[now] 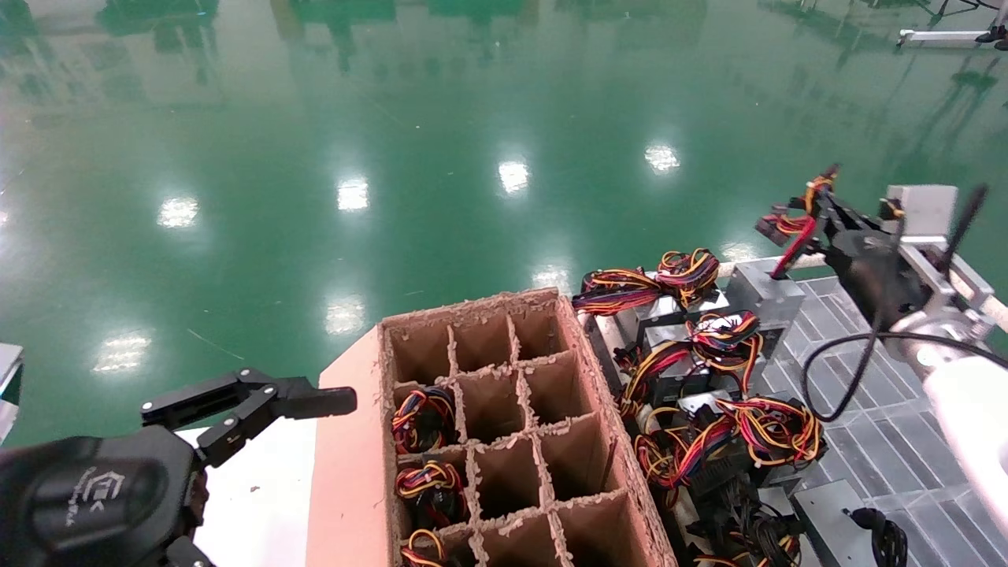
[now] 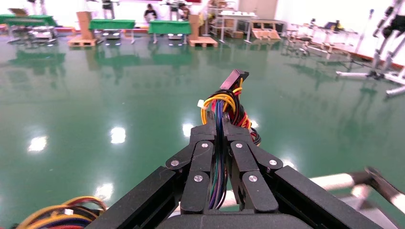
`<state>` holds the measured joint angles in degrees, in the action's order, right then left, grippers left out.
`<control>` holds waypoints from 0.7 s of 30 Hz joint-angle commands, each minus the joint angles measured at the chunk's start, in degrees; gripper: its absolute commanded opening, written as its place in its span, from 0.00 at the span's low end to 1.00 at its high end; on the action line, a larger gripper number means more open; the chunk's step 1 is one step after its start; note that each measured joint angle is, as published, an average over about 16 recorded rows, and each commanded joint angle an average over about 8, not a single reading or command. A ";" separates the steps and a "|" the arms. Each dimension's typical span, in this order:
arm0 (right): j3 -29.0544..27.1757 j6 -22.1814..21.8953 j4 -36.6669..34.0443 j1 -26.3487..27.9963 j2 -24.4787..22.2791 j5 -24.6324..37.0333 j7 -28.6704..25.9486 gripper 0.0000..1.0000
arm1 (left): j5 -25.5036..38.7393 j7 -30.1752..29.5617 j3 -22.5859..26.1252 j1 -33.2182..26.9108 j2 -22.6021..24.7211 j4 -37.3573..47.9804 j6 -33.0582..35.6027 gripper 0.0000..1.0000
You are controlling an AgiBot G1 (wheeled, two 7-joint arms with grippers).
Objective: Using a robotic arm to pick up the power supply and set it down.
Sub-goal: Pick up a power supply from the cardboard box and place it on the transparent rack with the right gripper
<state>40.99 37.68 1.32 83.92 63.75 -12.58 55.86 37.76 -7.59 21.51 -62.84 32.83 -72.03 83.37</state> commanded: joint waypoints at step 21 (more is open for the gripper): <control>1.27 -1.53 -1.09 0.43 2.70 1.85 0.30 1.00 | -0.02 0.01 0.00 0.02 -0.01 0.02 -0.02 1.00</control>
<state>42.27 36.15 0.23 84.35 66.46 -10.72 56.15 37.74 -7.59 21.50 -62.82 32.82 -72.01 83.35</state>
